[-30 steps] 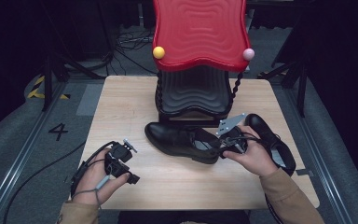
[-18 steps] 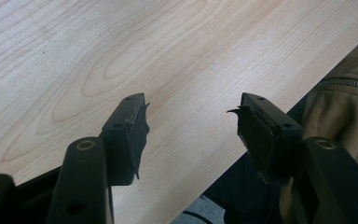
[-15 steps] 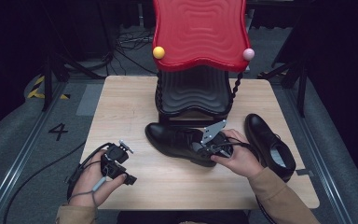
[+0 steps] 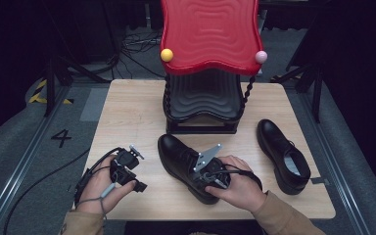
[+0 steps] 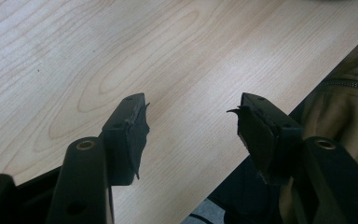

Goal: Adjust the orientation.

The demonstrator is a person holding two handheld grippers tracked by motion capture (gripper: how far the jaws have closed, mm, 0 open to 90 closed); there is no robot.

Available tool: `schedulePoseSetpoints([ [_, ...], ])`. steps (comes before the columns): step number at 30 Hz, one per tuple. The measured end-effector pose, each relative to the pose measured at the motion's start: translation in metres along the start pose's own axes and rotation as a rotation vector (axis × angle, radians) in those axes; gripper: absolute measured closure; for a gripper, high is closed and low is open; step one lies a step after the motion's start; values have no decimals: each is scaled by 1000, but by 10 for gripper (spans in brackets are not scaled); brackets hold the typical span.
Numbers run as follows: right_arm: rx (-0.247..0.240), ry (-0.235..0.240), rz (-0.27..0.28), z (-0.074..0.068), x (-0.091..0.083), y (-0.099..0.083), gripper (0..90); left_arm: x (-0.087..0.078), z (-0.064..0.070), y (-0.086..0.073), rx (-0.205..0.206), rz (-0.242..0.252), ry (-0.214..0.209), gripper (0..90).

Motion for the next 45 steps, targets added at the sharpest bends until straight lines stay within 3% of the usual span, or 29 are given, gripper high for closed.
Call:
schedulePoseSetpoints([
  [2,27,33,19,0,0,0,723,0,0,1,-3,-3,1,431],
  [4,71,102,73,1,-9,-1,652,0,0,1,-2,-1,0,431],
  [5,81,110,92,3,-14,-2,644,0,0,1,-3,-2,-2,431],
  [7,103,70,122,12,-25,-4,628,0,0,0,-4,1,-1,431],
  [12,313,-1,210,57,-42,-21,559,0,-1,-5,-17,-1,1,429],
  [15,380,8,178,77,-32,-30,532,0,-2,-7,-23,-2,2,427],
  [17,390,25,149,79,-27,-31,532,0,-2,-8,-30,1,0,427],
  [20,359,40,88,79,-11,-31,567,0,-3,-9,-32,1,2,424],
  [24,363,56,92,72,-4,-26,779,3,-3,-7,-28,-6,1,419],
  [27,413,60,115,71,-6,-28,830,3,-2,-5,-18,-11,-1,418],
  [29,445,61,131,72,-8,-32,846,1,-1,-2,-12,-6,-1,418],
  [33,475,12,132,73,-13,-41,865,0,0,9,15,3,0,420],
  [35,519,-6,131,72,-21,-58,867,1,2,22,47,1,-2,421],
  [40,554,-24,111,66,-30,-73,865,3,8,41,96,-3,-8,421],
  [45,574,-4,85,54,-35,-83,831,6,12,57,128,-9,-13,421],
])
Point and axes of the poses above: each handheld gripper's, and its own axes: x roughly forward along the jaws, y roughly out of its top, z roughly to its right, the point moved 3 cm from there along x, roughly forward along the jaws, and after that the axes turned 6 degrees about -z, right-handed, at the moved point
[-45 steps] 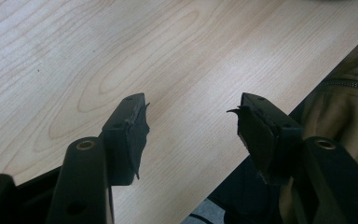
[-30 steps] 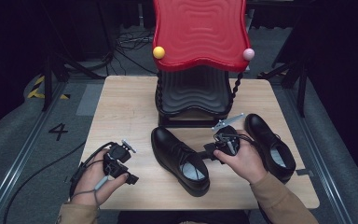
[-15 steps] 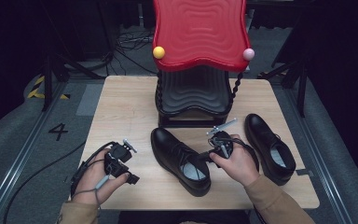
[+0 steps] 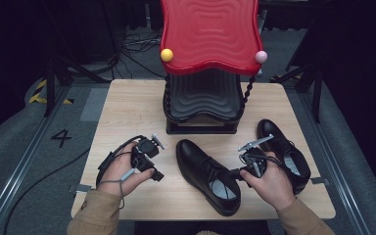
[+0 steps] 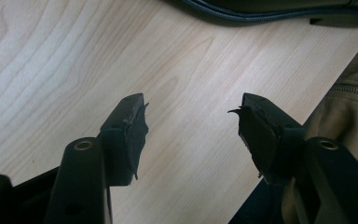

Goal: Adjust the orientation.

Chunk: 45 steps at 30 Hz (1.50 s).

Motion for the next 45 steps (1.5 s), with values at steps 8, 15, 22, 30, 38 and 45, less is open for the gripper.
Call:
schedulePoseSetpoints([
  [8,-15,30,40,4,-18,-6,673,1,-1,12,27,-3,-5,421],
  [15,36,-52,139,31,-59,-15,630,0,-2,17,33,-5,-9,421],
  [22,124,-172,160,67,-84,-31,570,1,0,23,53,0,-10,419],
  [30,292,-310,87,98,-93,-49,561,2,0,26,57,-8,-15,415],
  [38,296,-353,5,119,-67,-50,591,3,0,24,49,-5,-15,412],
  [45,217,-324,-20,128,-47,-44,800,2,-1,19,39,-1,-9,410],
])
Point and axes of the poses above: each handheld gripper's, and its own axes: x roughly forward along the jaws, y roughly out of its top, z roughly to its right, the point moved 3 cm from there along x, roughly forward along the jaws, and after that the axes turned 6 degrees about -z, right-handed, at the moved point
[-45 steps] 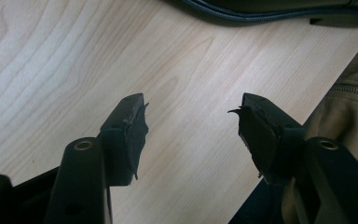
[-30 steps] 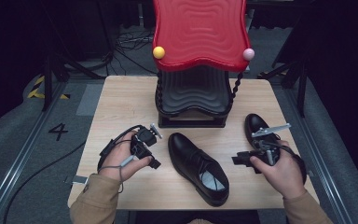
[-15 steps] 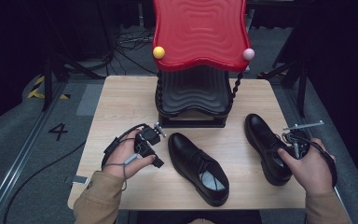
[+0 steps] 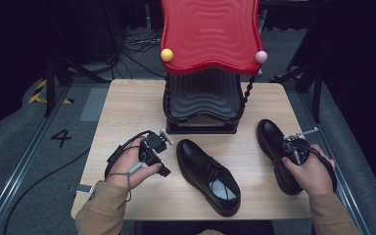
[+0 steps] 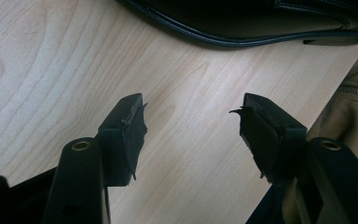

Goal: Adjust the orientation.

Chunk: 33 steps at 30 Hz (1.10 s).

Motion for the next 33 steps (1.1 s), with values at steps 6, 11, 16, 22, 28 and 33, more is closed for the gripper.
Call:
schedulePoseSetpoints([
  [6,-31,-64,25,-2,-8,1,860,-2,-1,-4,-7,7,4,411],
  [11,-40,-27,59,-6,-23,-1,861,-2,-1,-2,-6,7,3,411],
  [16,-96,-20,58,-22,-35,-3,862,-3,1,1,3,6,4,411],
  [22,-172,33,67,-50,-50,-6,861,-3,1,2,9,8,3,411],
  [28,-263,64,64,-76,-44,-3,861,-3,1,1,2,5,7,411],
  [33,-312,47,52,-92,-30,2,861,-3,1,-3,-3,7,7,410],
])
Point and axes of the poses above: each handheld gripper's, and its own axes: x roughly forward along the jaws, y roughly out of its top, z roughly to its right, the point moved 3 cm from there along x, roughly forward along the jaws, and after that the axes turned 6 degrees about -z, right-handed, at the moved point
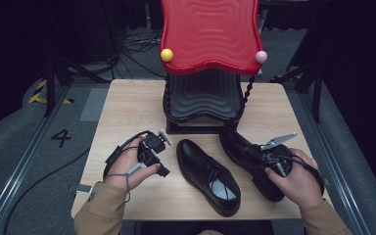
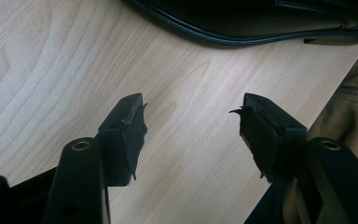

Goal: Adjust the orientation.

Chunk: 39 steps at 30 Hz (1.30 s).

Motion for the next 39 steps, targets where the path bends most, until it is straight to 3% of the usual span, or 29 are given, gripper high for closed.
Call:
schedulePoseSetpoints([
  [5,-58,-27,-37,-16,24,13,860,-1,-1,-6,-19,1,2,410],
  [8,-64,-37,-48,-21,28,16,857,-1,-2,-9,-29,2,5,410],
  [11,-88,-3,-68,-30,38,20,830,-2,-2,-11,-33,-2,7,409],
  [17,-96,67,-53,-42,48,26,762,-2,-2,-13,-37,9,11,408],
  [23,-89,100,-51,-41,47,25,718,-3,-2,-12,-38,12,11,408],
  [27,-51,121,-29,-38,37,24,634,-2,-2,-10,-32,10,12,408],
  [29,-6,142,-10,-35,28,22,573,-2,-2,-9,-27,11,7,407],
  [31,70,205,16,-33,17,20,511,-2,-2,-8,-23,11,10,407],
  [32,83,214,23,-32,15,19,497,-2,-2,-7,-22,11,6,407],
  [36,135,226,47,-32,5,16,442,0,-2,-4,-14,3,7,407],
  [39,145,227,50,-33,9,16,420,2,-1,-2,-13,-3,5,406],
])
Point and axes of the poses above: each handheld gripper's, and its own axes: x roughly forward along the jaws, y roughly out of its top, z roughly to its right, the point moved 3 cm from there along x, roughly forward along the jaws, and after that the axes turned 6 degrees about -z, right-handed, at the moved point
